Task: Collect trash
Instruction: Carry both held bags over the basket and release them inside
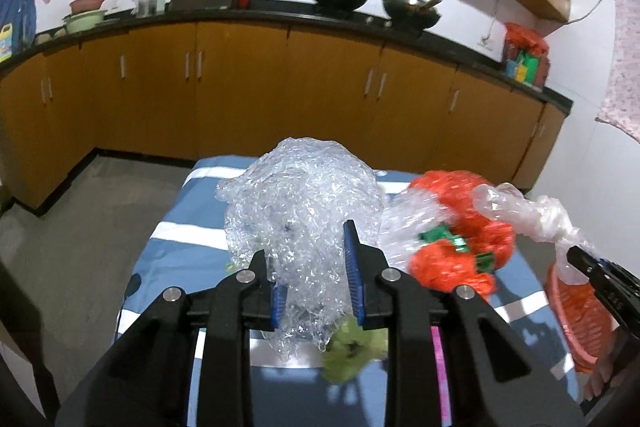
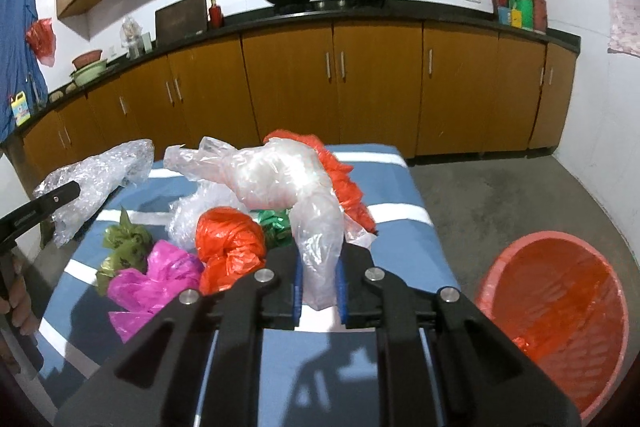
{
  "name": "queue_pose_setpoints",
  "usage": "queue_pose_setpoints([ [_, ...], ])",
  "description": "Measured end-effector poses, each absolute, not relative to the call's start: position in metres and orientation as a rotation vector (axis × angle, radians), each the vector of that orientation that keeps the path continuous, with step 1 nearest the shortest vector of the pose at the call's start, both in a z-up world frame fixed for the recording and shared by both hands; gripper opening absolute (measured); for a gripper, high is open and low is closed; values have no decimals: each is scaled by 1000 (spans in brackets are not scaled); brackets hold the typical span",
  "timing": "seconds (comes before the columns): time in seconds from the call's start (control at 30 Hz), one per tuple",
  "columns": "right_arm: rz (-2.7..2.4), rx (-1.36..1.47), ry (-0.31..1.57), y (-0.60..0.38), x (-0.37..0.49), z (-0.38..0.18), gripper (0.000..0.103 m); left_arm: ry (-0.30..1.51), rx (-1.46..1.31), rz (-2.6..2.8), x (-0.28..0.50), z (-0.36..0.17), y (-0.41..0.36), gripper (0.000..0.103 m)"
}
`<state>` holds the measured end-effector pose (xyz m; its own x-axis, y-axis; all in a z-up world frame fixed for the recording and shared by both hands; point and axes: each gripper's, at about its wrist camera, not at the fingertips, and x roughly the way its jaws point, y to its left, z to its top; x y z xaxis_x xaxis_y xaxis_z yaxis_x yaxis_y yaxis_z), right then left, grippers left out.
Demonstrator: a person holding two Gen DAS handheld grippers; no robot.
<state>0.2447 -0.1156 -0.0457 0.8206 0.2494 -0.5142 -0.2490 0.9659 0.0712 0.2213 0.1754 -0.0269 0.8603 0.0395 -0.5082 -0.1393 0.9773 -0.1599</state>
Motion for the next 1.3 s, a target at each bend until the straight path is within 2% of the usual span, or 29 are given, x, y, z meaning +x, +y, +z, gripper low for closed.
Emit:
queue_pose_setpoints([
  [0.57, 54, 55, 463, -220, 200, -11, 14, 459, -156, -151, 206, 12, 76, 25],
  [1.3, -234, 115, 490, -342, 173, -34, 14, 529, -92, -426, 218, -3, -64, 25],
])
